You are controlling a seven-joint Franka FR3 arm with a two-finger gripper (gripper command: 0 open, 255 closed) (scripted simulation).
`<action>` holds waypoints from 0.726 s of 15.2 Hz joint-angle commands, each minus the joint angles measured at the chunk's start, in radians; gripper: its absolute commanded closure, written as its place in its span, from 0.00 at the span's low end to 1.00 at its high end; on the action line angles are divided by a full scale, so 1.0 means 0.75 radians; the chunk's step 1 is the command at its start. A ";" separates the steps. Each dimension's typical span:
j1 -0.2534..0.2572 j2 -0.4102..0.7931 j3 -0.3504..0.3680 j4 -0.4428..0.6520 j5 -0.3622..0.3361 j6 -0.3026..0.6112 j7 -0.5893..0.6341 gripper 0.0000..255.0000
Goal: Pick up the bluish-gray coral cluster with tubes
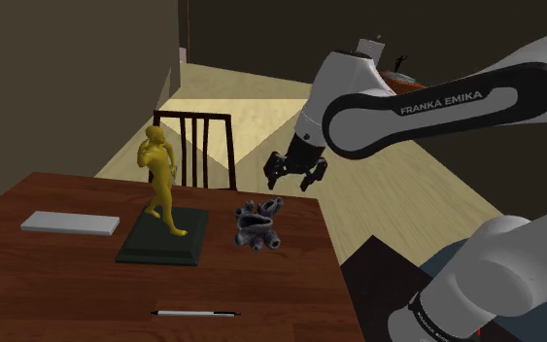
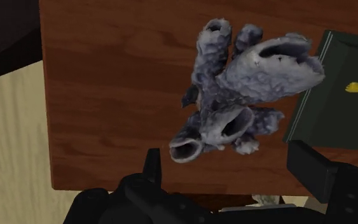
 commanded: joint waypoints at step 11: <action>-0.119 0.342 0.185 -0.006 -0.152 0.355 0.341 0.00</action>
